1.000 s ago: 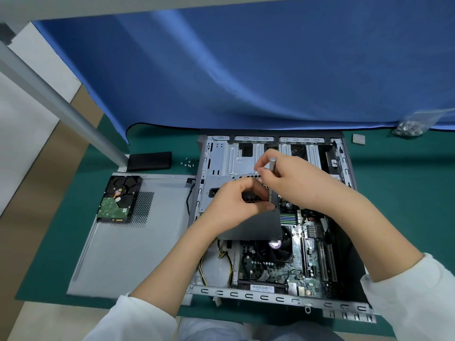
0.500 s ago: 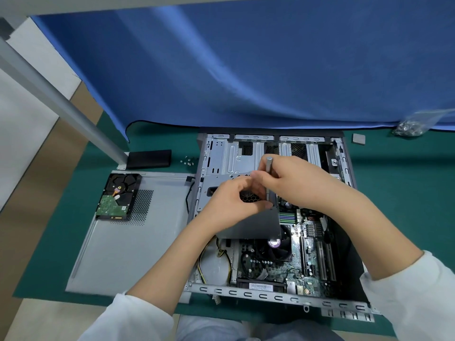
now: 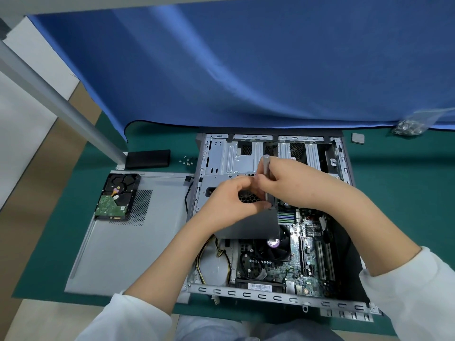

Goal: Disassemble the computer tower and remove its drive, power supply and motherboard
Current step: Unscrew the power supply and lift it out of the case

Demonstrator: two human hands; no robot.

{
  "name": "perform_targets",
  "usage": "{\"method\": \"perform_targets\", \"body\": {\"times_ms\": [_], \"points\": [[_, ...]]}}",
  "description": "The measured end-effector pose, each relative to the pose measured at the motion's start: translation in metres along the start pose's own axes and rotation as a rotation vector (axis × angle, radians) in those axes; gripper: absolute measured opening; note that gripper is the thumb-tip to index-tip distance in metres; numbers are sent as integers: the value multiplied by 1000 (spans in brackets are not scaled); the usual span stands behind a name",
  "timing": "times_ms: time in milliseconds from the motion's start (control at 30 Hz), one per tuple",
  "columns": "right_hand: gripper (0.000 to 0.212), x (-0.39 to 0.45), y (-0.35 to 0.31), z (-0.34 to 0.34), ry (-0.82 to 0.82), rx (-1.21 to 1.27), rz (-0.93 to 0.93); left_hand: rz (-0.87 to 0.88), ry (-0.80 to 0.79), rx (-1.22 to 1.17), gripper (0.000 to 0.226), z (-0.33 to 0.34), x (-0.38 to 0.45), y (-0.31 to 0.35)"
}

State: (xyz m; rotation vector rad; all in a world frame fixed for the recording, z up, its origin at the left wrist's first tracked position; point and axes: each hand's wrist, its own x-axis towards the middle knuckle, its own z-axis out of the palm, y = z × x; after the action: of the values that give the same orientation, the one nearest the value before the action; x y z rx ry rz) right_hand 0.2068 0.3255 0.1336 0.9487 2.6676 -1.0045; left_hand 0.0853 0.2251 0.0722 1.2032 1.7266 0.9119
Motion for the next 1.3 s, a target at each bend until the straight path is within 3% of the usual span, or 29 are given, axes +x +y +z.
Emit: {"method": "perform_targets", "body": {"times_ms": [267,367,533,600,833,967,1067,1167,1300], "points": [[12,2,1,0,-40,203,-14,4,-51,-20,19,-4,-2,1],[17,3,6,-1,73,285,-12,38,-46,-20,15,-4,-2,2],[23,10,18,3,372,700,-51,102,-34,-34,14,-3,-2,0],[18,11,20,7,374,736,-80,118,-10,-51,15,-1,-2,-2],[13,10,35,36,132,304,-58,44,124,-296,23,-13,-1,-7],[65,7,38,37,30,235,-92,-66,252,-390,19,-26,-4,-19],[91,17,31,38,-21,-24,-98,-115,365,-449,20,-31,-4,-26],[84,26,27,41,17,-203,-153,-108,422,-478,20,-28,-3,-28],[83,17,40,35,30,-207,-163,0,465,-399,21,-22,-2,-23]]}}
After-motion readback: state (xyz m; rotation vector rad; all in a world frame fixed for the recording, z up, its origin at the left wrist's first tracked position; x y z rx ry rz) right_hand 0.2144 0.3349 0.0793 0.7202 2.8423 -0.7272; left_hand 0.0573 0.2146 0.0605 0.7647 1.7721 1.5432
